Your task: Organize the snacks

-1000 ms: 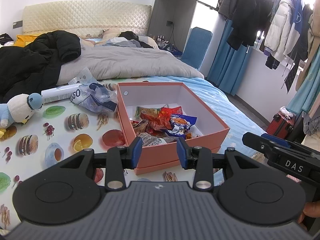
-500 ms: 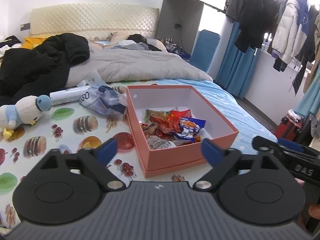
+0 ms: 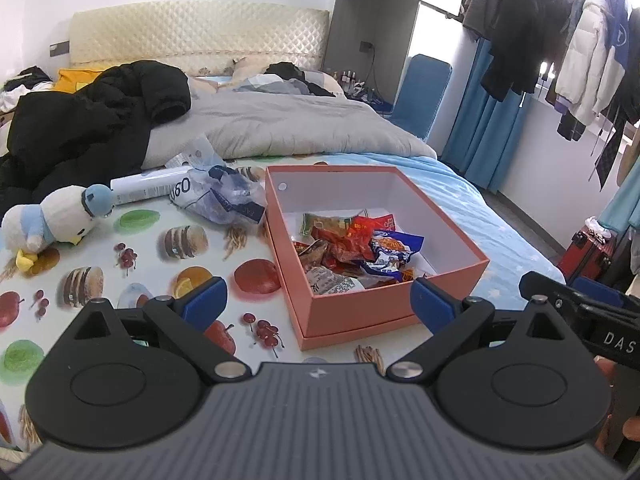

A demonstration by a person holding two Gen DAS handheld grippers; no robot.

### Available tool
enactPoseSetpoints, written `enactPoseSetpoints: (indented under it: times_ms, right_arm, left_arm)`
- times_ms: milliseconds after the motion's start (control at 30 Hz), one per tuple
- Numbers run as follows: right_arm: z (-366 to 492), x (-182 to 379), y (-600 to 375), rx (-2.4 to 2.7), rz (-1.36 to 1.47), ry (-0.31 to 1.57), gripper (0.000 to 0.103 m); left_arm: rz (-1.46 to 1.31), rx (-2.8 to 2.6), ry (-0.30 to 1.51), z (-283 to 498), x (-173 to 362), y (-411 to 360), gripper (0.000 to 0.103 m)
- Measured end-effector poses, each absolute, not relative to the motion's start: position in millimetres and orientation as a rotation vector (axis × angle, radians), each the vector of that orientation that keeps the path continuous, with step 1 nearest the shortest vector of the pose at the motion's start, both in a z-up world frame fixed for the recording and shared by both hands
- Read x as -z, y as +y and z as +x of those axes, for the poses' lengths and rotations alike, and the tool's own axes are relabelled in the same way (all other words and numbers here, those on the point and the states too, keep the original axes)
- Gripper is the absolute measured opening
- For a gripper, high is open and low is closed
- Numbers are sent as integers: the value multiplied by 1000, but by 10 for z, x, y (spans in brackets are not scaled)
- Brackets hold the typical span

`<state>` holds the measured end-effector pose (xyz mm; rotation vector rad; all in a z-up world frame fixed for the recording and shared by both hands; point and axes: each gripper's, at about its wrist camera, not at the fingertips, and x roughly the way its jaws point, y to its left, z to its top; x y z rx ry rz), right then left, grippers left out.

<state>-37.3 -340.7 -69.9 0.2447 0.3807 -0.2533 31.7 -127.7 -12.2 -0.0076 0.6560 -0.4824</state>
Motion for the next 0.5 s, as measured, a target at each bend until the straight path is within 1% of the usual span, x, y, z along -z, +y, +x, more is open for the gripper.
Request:
enactPoseSetpoints:
  times_ms: [500]
  right_arm:
    - [-386, 671, -3417, 255, 248, 379, 103]
  left_arm:
    - [-10, 474, 665, 327, 119, -1279, 100]
